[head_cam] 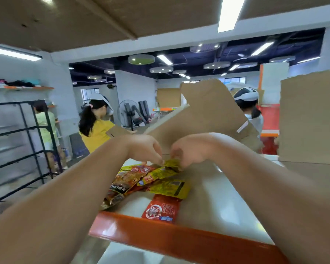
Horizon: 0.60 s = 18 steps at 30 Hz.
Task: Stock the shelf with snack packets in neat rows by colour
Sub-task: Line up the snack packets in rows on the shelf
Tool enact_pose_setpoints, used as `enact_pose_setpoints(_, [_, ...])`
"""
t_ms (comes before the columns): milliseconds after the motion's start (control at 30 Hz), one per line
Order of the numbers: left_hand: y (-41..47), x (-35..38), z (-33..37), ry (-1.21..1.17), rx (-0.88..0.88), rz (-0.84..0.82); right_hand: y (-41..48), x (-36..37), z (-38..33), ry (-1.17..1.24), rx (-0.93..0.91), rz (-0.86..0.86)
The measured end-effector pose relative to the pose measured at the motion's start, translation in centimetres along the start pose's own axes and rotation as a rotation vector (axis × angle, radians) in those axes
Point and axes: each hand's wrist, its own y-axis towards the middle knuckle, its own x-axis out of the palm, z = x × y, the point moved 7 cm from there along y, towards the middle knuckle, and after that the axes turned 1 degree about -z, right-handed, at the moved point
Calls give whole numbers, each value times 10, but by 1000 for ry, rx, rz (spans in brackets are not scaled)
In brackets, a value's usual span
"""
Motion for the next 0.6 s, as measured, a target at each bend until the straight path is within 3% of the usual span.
enact_pose_setpoints(167, [7, 11, 19, 127, 51, -165, 6, 21, 6, 20, 9, 89])
enact_pose_setpoints(333, [-1, 19, 29, 139, 154, -74, -4, -4, 28, -5, 85, 333])
enact_pose_setpoints(500, [-1, 9, 24, 32, 234, 115, -41, -44, 79, 443, 235, 616])
enact_pose_setpoints(567, [-3, -8, 22, -77, 283, 274, -51, -37, 98, 510, 369, 544])
enact_pose_setpoints(600, [-6, -17, 21, -162, 304, 362, -52, -25, 105, 483, 460, 387])
